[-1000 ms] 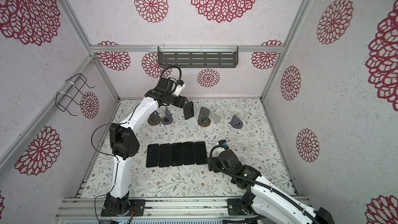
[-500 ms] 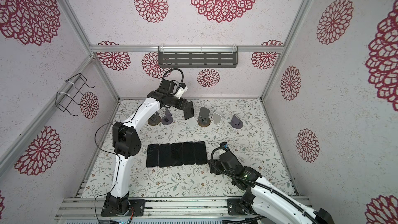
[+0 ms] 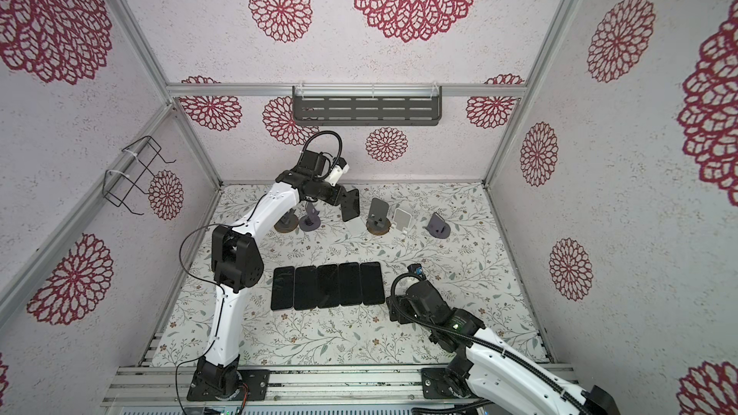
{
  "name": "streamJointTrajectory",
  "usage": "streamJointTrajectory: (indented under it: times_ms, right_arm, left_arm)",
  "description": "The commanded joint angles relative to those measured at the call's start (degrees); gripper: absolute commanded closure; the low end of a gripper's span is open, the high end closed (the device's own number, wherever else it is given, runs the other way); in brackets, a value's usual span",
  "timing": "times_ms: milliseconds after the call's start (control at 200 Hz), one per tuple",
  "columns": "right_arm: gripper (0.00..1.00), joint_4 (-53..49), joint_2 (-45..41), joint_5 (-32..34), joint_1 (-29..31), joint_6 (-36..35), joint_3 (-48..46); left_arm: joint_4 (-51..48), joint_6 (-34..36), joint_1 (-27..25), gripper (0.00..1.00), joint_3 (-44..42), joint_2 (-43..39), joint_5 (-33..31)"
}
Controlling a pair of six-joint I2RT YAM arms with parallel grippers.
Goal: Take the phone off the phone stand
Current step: 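Close the left gripper on the black phone standing on the grey stand, then lift the phone off the stand with the left gripper toward the right gripper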
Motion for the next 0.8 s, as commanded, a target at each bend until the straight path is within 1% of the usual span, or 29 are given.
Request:
streamJointTrajectory:
  times_ms: [0,40,230,430,666,791]
  right_arm:
    - [0.14,-0.8,-0.2,1.5,0.0,0.9,0.4]
    - [0.14,-1.2,-0.1,1.7,0.0,0.9,0.5]
    - [0.14,-1.6,-0.7,2.1,0.0,0.7,0.7]
    - [0.14,-1.3,-0.4,1.9,-0.1,0.9,0.4]
    - [0.14,-1.5,-0.9,2.0,-0.1,1.0,0.6]
    - [0.14,-1.5,-0.8,2.0,0.0,0.8,0.8]
  left_arm:
    - [1.3,1.0,-0.5,0.82,-0.5,0.3,0.3]
    - [1.1,1.0,-0.5,0.85,-0.5,0.1,0.3]
    - [0.8,1.1,-0.5,0.91,-0.5,-0.4,0.4]
    - [0.5,0.8,-0.5,0.95,-0.7,-2.1,0.8]
    - [0.2,-0.2,-0.4,1.00,-1.2,-6.4,0.7]
    - [-1.0,-0.5,-0.2,1.00,-0.8,-8.7,0.3]
